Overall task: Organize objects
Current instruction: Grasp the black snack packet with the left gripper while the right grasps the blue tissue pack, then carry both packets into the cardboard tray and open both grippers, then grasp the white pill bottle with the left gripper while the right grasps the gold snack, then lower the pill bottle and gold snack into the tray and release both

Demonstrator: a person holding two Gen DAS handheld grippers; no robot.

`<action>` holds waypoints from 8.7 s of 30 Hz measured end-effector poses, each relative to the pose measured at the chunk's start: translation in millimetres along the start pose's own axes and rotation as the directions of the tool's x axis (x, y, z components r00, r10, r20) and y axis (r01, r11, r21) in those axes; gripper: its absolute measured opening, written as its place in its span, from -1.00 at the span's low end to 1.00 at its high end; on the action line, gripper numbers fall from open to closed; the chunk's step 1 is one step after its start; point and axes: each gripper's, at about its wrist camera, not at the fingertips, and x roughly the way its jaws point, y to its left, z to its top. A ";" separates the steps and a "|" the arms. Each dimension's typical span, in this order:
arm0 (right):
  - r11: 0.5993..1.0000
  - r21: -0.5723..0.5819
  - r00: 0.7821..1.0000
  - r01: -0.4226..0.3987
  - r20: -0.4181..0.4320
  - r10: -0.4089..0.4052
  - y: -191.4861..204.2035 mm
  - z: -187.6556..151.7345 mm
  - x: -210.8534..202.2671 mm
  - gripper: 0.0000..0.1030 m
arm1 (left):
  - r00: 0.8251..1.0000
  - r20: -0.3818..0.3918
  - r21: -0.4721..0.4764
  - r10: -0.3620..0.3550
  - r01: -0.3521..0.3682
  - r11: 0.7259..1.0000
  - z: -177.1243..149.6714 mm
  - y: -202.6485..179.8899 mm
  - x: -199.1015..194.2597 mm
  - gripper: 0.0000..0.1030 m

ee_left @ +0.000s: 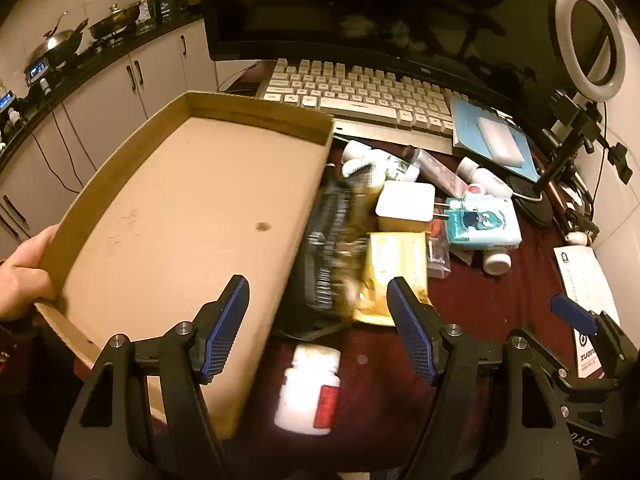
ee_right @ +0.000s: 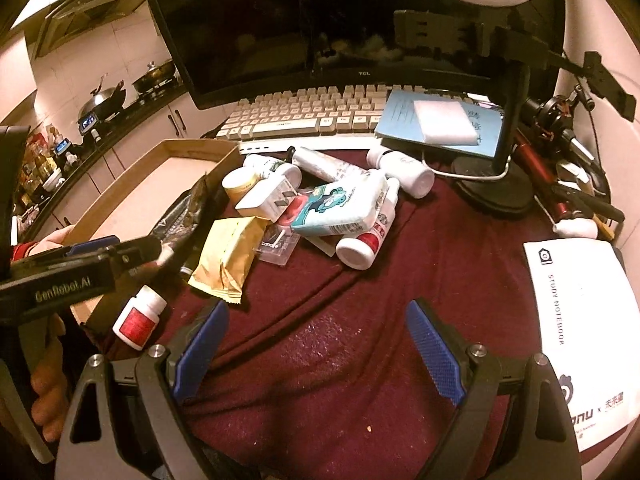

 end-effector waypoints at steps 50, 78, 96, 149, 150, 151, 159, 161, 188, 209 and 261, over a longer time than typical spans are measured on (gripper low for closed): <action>0.999 0.010 0.999 0.053 -0.013 -0.053 -32.6 60.9 70.2 0.17 | 0.998 -0.059 0.121 -0.017 0.024 0.992 42.8 -20.9 75.2 -0.21; 1.000 0.019 0.998 0.017 0.058 -0.018 -21.9 53.6 9.2 -0.91 | 0.993 0.052 0.083 -0.104 0.099 0.992 40.3 -27.4 18.5 -0.58; 0.982 -0.042 0.978 -0.184 0.094 0.187 45.5 76.9 -6.7 -0.91 | 0.988 0.154 -0.053 -0.027 0.035 0.998 38.7 39.9 -51.1 -0.59; 0.955 -0.124 0.962 -0.269 0.001 0.271 135.5 91.1 90.2 -0.86 | 0.992 0.056 -0.299 -0.113 0.125 0.946 25.1 127.9 12.5 0.29; 0.955 -0.119 0.961 -0.273 0.003 0.275 130.2 88.8 85.0 -0.77 | 0.992 0.061 -0.277 -0.112 0.125 0.953 25.2 121.7 8.6 0.29; 0.954 -0.111 0.960 -0.280 0.000 0.281 124.5 85.4 79.7 -0.66 | 0.992 0.065 -0.264 -0.110 0.124 0.957 24.9 117.8 6.4 0.29; 0.957 -0.040 0.958 -0.288 -0.019 0.287 71.6 39.0 29.8 0.34 | 0.989 0.027 -0.098 -0.145 0.147 0.984 -13.1 65.6 -16.6 0.29; 0.965 -0.041 0.966 -0.260 -0.025 0.259 62.0 29.0 20.3 0.34 | 0.988 0.011 -0.041 -0.153 0.153 0.987 -22.7 50.4 -21.9 0.29; 0.981 0.098 0.984 -0.169 -0.034 0.173 21.2 -7.6 7.4 0.34 | 0.983 -0.148 0.122 -0.112 0.130 0.984 -49.8 0.5 13.6 -0.33; 0.965 0.105 0.956 -0.241 -0.146 0.255 54.2 32.1 68.7 0.10 | 0.971 -0.038 -0.073 -0.236 0.233 0.970 -32.8 36.9 -0.7 -0.33; 0.961 0.006 0.960 -0.277 -0.037 0.277 66.3 31.2 24.1 -0.32 | 0.979 0.100 -0.135 -0.176 0.188 0.973 -4.2 72.4 -40.5 -0.33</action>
